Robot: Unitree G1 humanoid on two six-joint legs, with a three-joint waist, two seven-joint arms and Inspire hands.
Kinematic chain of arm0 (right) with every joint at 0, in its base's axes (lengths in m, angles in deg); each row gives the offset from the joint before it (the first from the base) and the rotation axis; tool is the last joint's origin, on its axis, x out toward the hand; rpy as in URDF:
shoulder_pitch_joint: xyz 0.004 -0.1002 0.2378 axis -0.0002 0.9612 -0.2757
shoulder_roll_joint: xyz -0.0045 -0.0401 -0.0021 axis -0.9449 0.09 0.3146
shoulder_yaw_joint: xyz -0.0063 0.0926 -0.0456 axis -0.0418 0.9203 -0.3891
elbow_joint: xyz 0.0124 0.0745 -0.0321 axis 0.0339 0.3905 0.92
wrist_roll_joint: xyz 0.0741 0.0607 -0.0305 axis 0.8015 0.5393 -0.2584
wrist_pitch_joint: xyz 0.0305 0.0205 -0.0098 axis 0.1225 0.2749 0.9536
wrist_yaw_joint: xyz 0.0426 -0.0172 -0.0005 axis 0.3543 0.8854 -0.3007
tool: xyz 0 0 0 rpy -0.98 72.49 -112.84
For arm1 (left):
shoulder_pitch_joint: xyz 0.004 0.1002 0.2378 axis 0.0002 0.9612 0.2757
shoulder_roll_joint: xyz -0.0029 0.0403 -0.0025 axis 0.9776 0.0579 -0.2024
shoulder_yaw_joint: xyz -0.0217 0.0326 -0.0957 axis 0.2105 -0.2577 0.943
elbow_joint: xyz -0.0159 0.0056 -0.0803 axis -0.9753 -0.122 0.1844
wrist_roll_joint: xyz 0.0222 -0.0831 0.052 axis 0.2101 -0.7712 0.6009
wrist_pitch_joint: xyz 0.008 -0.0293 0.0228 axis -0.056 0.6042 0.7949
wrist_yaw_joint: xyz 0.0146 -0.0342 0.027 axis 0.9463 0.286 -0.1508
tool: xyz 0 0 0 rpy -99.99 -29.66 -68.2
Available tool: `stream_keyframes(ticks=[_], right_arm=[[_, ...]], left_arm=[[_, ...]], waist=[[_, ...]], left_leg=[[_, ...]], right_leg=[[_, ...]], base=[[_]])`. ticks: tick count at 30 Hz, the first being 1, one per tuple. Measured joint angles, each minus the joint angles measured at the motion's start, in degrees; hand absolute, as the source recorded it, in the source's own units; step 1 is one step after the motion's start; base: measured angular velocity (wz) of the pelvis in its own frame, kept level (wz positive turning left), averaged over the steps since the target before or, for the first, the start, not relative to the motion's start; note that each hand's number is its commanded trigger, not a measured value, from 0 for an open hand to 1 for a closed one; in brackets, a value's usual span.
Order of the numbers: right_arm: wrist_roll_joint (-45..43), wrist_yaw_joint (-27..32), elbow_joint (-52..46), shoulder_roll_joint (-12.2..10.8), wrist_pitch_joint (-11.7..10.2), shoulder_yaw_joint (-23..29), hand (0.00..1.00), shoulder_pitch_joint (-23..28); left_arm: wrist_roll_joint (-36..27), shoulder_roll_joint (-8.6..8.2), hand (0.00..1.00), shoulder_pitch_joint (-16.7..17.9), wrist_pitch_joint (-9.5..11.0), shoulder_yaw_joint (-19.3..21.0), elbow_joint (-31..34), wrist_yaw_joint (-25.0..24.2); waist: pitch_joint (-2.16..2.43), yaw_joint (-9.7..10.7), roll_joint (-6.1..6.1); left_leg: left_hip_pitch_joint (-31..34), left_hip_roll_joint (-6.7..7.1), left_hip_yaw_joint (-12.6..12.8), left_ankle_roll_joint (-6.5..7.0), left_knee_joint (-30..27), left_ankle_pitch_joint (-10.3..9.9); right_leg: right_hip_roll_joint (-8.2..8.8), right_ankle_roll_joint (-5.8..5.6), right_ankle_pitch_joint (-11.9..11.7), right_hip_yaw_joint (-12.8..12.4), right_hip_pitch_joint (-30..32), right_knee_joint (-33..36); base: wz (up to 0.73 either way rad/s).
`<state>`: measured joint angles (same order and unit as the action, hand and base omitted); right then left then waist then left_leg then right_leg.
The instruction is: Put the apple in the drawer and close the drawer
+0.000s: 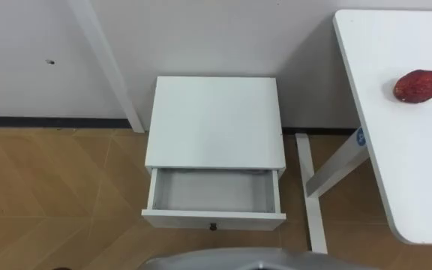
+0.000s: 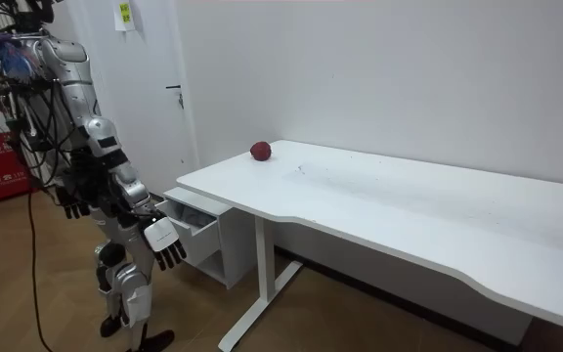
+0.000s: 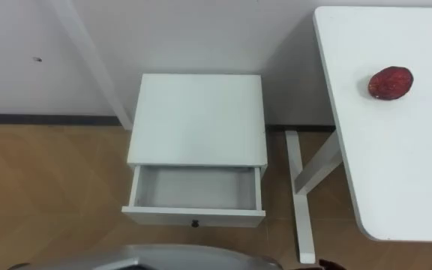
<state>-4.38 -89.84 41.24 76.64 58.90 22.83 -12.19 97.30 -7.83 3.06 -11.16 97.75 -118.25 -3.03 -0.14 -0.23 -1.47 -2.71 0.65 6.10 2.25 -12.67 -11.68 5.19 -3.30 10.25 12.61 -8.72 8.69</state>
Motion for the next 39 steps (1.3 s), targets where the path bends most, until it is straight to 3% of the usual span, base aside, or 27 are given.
stream_keyframes(ticks=[7,12,18,20,26,29,33,36,39], right_arm=[[2.81,0.17,0.00,-0.06,0.00,0.01,0.00,-0.07],[16.11,1.37,0.85,-0.55,0.04,2.75,0.00,0.02],[37.99,2.87,-0.17,-0.64,0.04,13.20,0.00,2.04],[48.38,4.42,-1.36,-0.64,0.04,18.24,0.00,2.45],[71.33,9.22,-5.49,-0.56,-1.57,27.29,0.00,2.03],[76.28,12.03,-7.84,-0.53,-2.57,29.97,0.00,1.61],[77.83,16.40,-10.77,0.03,-3.86,31.21,0.00,0.58],[78.45,20.91,-12.91,1.04,-4.51,34.98,0.00,-0.61],[78.63,26.49,-19.40,1.27,-6.98,37.52,0.00,-0.75]], left_arm=[[0.03,-0.05,0.00,-0.55,-0.05,0.04,-0.01,0.26],[-1.46,-0.16,0.00,-0.55,0.01,0.52,-0.08,2.00],[-1.77,0.09,0.00,0.21,0.76,4.11,-1.25,3.07],[-1.98,0.11,0.00,0.28,0.87,4.22,-1.27,3.58],[-2.77,0.94,0.00,-0.42,1.96,5.27,-1.37,3.62],[-2.83,1.56,0.00,-0.13,2.31,5.53,-1.36,3.92],[-3.92,2.52,0.00,0.64,2.31,5.49,-1.12,3.93],[-3.87,2.90,0.00,1.14,2.38,6.29,-0.20,3.91],[-3.71,2.93,0.00,1.84,2.53,7.44,2.04,3.96]], waist=[[0.03,-0.08,-0.15],[0.01,0.21,-0.09],[-0.05,2.25,-0.01],[-0.03,4.08,-0.06],[0.12,4.95,-0.42],[0.18,5.38,-0.93],[0.23,6.11,-1.54],[0.38,6.53,-2.01],[0.35,6.54,-2.15]], left_leg=[[0.35,-0.04,-0.01,-0.01,0.02,0.00],[-0.02,0.05,0.21,-0.02,0.34,0.00],[-1.86,-0.04,1.21,-0.25,1.19,-0.13],[-1.88,-0.31,1.51,-0.25,1.31,-0.12],[-1.87,-0.27,3.21,-0.29,1.27,-0.16],[-1.75,-0.35,3.19,-0.29,1.28,-0.16],[-1.09,-0.33,3.12,-0.28,0.98,-0.16],[-0.59,-0.26,3.31,-0.24,0.80,-0.13],[-0.38,-0.25,3.38,-0.23,0.87,-0.13]], right_leg=[[-0.02,0.01,-0.01,-0.05,0.51,0.03],[-0.05,0.01,-0.01,-0.61,0.20,-0.02],[-0.29,0.00,-0.01,-1.18,-0.83,-0.07],[-0.29,0.00,-0.01,-1.46,-0.58,-0.06],[-0.45,0.09,-0.07,-3.15,0.09,0.48],[-0.44,0.08,-0.04,-3.13,0.75,1.04],[-0.44,0.09,-0.05,-2.98,1.17,1.09],[-0.39,0.13,-0.07,-2.99,1.28,1.13],[-0.38,0.12,-0.07,-3.06,1.69,1.19]], base=[[0.00],[-0.01],[-0.09],[-0.09],[-0.15],[-0.01],[0.00],[0.00],[0.00]])
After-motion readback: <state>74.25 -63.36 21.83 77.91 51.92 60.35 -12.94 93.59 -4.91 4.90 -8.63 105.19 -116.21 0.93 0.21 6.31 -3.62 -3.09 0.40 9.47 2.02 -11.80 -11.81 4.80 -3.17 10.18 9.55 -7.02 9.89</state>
